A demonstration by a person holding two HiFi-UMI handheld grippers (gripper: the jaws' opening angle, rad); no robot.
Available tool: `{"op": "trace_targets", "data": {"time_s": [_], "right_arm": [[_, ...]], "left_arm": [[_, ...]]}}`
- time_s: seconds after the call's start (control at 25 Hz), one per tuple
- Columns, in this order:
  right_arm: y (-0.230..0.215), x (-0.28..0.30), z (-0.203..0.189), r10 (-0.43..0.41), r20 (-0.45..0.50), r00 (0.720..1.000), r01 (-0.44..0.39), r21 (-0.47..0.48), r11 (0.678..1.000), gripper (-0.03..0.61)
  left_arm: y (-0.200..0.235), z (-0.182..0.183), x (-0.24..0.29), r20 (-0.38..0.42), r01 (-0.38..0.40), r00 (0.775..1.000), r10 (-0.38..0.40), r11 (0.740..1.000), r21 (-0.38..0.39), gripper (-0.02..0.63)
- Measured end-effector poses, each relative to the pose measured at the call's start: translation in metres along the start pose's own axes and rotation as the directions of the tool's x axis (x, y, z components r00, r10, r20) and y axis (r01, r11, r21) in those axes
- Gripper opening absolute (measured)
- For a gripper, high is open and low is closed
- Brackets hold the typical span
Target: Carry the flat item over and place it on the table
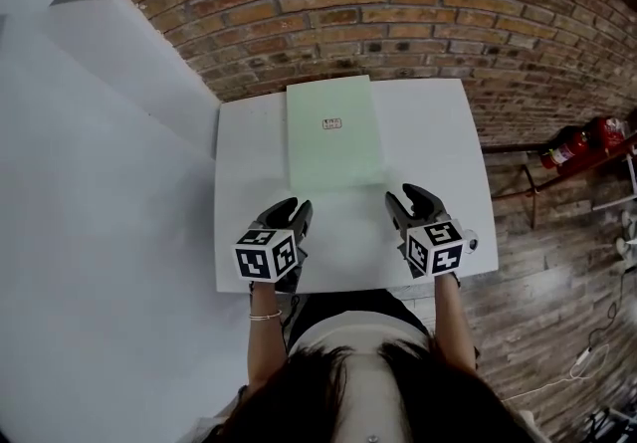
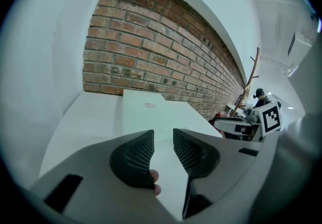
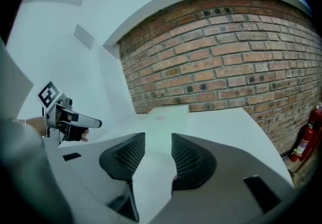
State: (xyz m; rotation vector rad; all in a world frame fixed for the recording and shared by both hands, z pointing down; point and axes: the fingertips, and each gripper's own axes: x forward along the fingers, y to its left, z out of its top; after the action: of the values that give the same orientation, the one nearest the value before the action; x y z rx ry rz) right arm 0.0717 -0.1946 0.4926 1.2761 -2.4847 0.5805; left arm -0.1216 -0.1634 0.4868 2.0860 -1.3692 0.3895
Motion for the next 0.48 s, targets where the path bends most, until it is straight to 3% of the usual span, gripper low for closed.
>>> {"op": "trace_targets", "data": {"time_s": [0.48], "right_arm": [[0.007, -0.043, 0.014, 0.015, 0.101, 0.995, -0.009, -0.052, 0.999, 0.136]], "left_arm": [[-0.045, 0.000, -0.028, 0.098, -0.035, 0.995, 0.028, 0.997, 0.062, 0.096]]}}
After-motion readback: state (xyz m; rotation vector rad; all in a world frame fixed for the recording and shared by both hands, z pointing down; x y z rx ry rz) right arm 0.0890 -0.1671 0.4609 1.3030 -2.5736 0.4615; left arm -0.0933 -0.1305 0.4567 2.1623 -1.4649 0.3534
